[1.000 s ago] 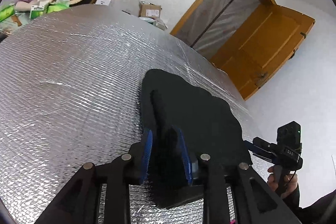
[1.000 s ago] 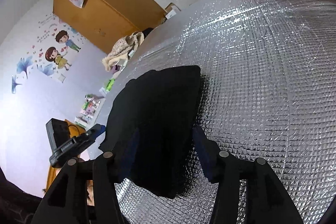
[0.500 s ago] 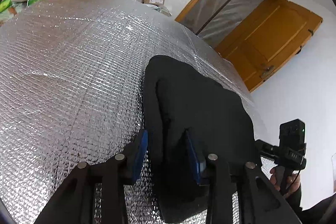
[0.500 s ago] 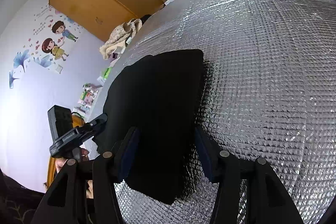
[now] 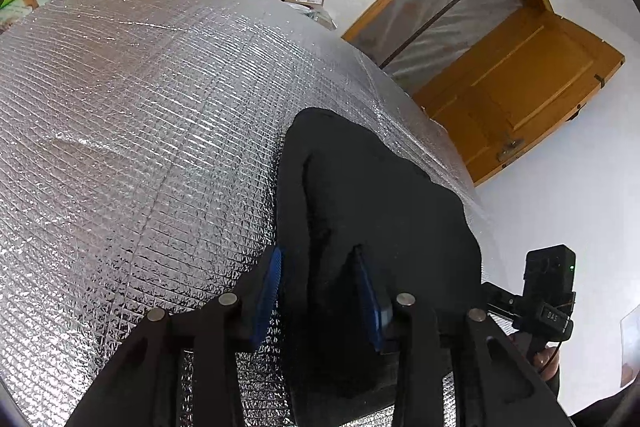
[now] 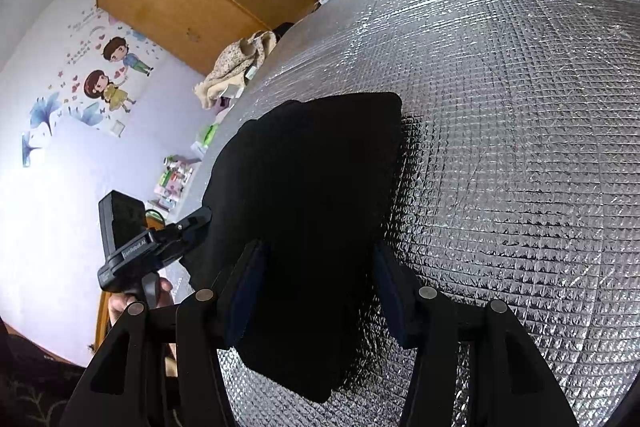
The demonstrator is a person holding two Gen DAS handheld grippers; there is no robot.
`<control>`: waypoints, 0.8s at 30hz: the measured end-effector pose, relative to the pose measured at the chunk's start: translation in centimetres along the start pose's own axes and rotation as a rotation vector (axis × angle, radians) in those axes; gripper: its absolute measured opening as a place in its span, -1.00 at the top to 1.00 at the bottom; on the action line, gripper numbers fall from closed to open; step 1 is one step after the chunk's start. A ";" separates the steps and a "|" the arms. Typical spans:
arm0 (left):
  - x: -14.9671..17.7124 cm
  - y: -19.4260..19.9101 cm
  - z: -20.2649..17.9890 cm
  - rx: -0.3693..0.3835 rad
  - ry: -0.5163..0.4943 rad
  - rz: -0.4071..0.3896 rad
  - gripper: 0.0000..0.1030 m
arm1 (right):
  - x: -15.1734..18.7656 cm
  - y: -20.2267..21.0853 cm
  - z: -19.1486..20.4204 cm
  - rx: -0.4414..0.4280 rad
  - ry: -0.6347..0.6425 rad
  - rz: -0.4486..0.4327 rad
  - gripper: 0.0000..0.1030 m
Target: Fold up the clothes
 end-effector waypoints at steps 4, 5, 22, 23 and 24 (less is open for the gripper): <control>-0.1 -0.1 -0.4 -0.024 -0.011 -0.009 0.26 | -0.2 -0.3 0.1 -0.004 -0.003 0.002 -0.09; 0.1 0.0 -0.4 -0.031 -0.019 -0.013 0.26 | -0.2 -0.3 0.1 -0.003 -0.003 0.002 -0.09; 0.9 0.9 -1.8 -0.080 -0.126 -0.051 0.57 | -0.8 -0.8 1.0 0.037 0.025 -0.008 0.32; 0.9 0.9 -1.8 -0.080 -0.128 -0.052 0.58 | -0.8 -0.8 1.2 0.041 0.033 -0.008 0.36; 0.9 0.9 -1.8 -0.079 -0.130 -0.054 0.59 | -0.9 -0.9 1.4 0.045 0.042 -0.008 0.37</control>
Point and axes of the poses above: each gripper's, at about its wrist camera, not at the fingertips, and y roughly against the way its jaws point, z to its left, x to its underside, the point moved 8 cm from there along -y, roughly the way its jaws point, and after that the axes turned 12 degrees about -x, right-handed, at the moved point
